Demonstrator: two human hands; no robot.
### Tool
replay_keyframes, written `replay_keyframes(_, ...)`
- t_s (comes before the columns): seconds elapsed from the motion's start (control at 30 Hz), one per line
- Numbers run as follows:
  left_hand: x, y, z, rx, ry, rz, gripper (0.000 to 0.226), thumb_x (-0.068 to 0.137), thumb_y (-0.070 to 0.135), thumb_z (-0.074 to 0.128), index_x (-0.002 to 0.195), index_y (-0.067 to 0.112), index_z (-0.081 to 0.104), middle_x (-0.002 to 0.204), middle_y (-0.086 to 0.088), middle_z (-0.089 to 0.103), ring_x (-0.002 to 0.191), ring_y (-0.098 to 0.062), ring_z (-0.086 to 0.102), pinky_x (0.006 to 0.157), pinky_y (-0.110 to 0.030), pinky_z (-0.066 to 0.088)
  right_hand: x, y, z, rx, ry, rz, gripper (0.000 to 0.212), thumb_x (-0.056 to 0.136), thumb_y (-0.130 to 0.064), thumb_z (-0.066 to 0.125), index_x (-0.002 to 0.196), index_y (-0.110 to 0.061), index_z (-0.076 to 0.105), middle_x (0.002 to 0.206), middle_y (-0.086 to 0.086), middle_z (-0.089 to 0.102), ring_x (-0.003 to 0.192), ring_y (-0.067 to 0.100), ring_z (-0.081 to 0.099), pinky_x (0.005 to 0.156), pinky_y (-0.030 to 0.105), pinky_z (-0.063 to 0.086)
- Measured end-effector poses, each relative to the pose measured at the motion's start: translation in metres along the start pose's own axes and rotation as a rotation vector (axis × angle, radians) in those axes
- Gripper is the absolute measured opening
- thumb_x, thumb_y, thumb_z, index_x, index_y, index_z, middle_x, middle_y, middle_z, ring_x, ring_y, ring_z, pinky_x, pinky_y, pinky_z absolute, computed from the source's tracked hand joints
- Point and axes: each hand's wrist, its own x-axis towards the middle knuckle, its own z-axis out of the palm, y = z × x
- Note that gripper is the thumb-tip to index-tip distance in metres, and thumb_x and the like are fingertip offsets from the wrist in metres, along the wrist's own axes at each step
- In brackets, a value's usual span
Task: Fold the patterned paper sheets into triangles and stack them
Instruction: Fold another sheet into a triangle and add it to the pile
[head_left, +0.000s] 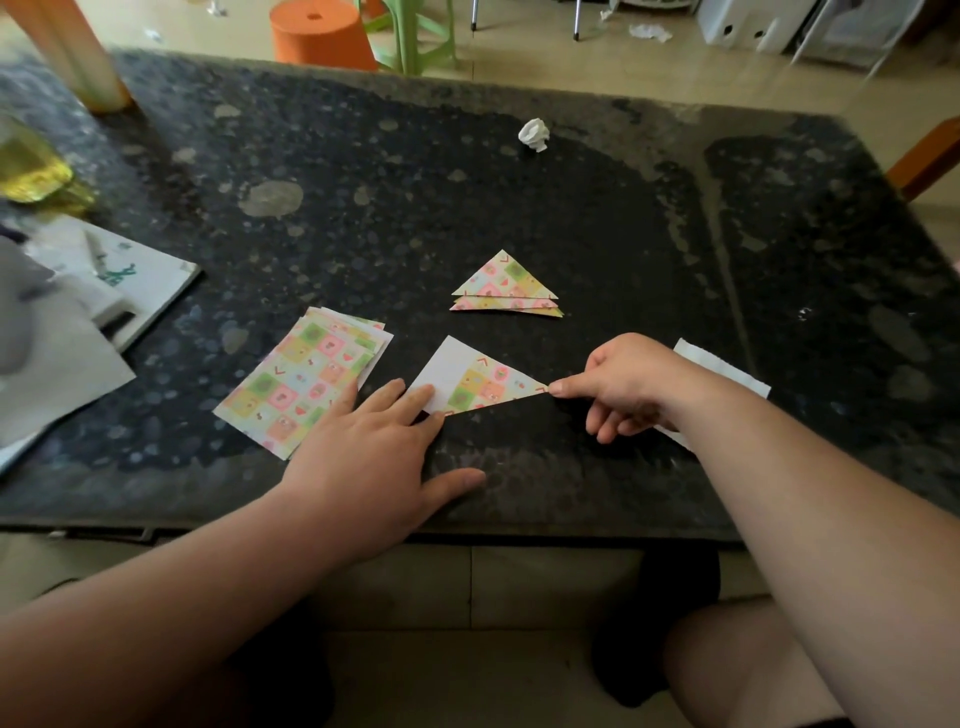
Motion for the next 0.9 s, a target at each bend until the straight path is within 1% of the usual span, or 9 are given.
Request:
replay_keyframes(0.13, -0.001, -0.002, 0.000, 0.017, -0.003, 0.008, 0.102, 0.079, 0.086, -0.005, 0.157, 0.031, 0.033, 0.169, 0.008, 0.015, 0.156, -0.018, 0.011, 0.127, -0.045, 0.009, -0.001, -0.002, 0.000, -0.028, -0.014, -0.004, 0.035, 0.093, -0.044, 0.073, 0.092, -0.014, 0.056, 0.067, 0.011, 0.075, 0.050, 0.020, 0.068, 0.049, 0.023, 0.045)
replay_keyframes(0.27, -0.005, -0.001, -0.002, -0.020, -0.068, 0.011, 0.095, 0.083, 0.083, 0.001, 0.160, 0.032, 0.019, 0.170, 0.009, 0.005, 0.156, -0.018, 0.005, 0.127, -0.045, 0.007, -0.012, -0.014, -0.004, -0.221, 0.054, -0.069, 0.030, 0.094, -0.041, 0.073, 0.094, -0.012, 0.066, 0.071, 0.009, 0.077, 0.049, 0.018, 0.065, 0.053, 0.024, 0.046)
replay_keyframes(0.37, 0.002, -0.003, -0.007, -0.073, -0.028, 0.020, 0.073, 0.094, 0.074, 0.021, 0.153, 0.035, 0.037, 0.164, 0.009, 0.021, 0.151, -0.017, 0.018, 0.125, -0.040, 0.015, -0.018, -0.032, 0.008, -0.239, 0.038, -0.225, 0.027, 0.093, -0.039, 0.073, 0.093, -0.012, 0.070, 0.066, 0.004, 0.075, 0.045, 0.015, 0.061, 0.046, 0.021, 0.042)
replay_keyframes(0.47, 0.019, -0.005, -0.016, -0.290, 0.140, -0.047, 0.034, 0.100, 0.049, 0.052, 0.127, 0.029, 0.062, 0.137, 0.008, 0.048, 0.128, -0.015, 0.044, 0.106, -0.030, 0.035, -0.017, -0.048, 0.030, -0.226, -0.147, -0.293, 0.027, 0.092, -0.037, 0.075, 0.097, -0.011, 0.073, 0.070, 0.003, 0.077, 0.045, 0.014, 0.061, 0.048, 0.023, 0.041)
replay_keyframes(0.53, 0.032, -0.003, -0.026, -0.536, 0.230, -0.174, 0.008, 0.097, 0.036, 0.063, 0.096, 0.028, 0.063, 0.113, 0.010, 0.060, 0.099, -0.011, 0.059, 0.083, -0.028, 0.045, -0.013, -0.055, 0.039, -0.250, -0.184, -0.276, 0.026, 0.093, -0.035, 0.074, 0.097, -0.009, 0.075, 0.071, 0.002, 0.077, 0.046, 0.013, 0.062, 0.050, 0.025, 0.042)
replay_keyframes(0.57, 0.039, -0.002, -0.031, -0.645, 0.228, -0.243, 0.013, 0.095, 0.033, 0.066, 0.085, 0.027, 0.062, 0.099, 0.010, 0.067, 0.084, -0.010, 0.063, 0.072, -0.030, 0.048, -0.011, -0.058, 0.039, -0.252, -0.181, -0.253, 0.026, 0.094, -0.034, 0.073, 0.095, -0.008, 0.075, 0.070, 0.001, 0.077, 0.045, 0.013, 0.061, 0.051, 0.025, 0.042)
replay_keyframes(0.63, 0.051, -0.001, -0.033, -0.775, 0.126, -0.319, 0.017, 0.093, 0.030, 0.069, 0.077, 0.023, 0.064, 0.070, 0.004, 0.073, 0.059, -0.011, 0.067, 0.058, -0.028, 0.051, -0.008, -0.062, 0.040, -0.250, -0.179, -0.203, 0.024, 0.095, -0.033, 0.072, 0.094, -0.009, 0.074, 0.069, 0.000, 0.076, 0.043, 0.012, 0.058, 0.051, 0.023, 0.041)
replay_keyframes(0.73, 0.060, 0.005, -0.034, -0.857, -0.091, -0.350, 0.018, 0.096, 0.018, 0.063, 0.082, 0.010, 0.067, 0.069, -0.007, 0.075, 0.051, -0.019, 0.067, 0.045, -0.025, 0.050, -0.008, -0.064, 0.040, -0.215, -0.188, -0.166, 0.025, 0.095, -0.033, 0.071, 0.099, -0.008, 0.072, 0.070, 0.000, 0.077, 0.040, 0.010, 0.055, 0.049, 0.022, 0.039)
replay_keyframes(0.9, 0.066, 0.010, -0.038, -0.999, -0.250, -0.415, 0.020, 0.102, 0.014, 0.058, 0.095, -0.002, 0.068, 0.086, -0.018, 0.077, 0.070, -0.031, 0.072, 0.068, -0.038, 0.063, -0.007, -0.064, 0.038, -0.178, -0.188, -0.145, 0.025, 0.096, -0.033, 0.071, 0.103, -0.008, 0.071, 0.068, -0.001, 0.076, 0.041, 0.009, 0.056, 0.047, 0.021, 0.038)
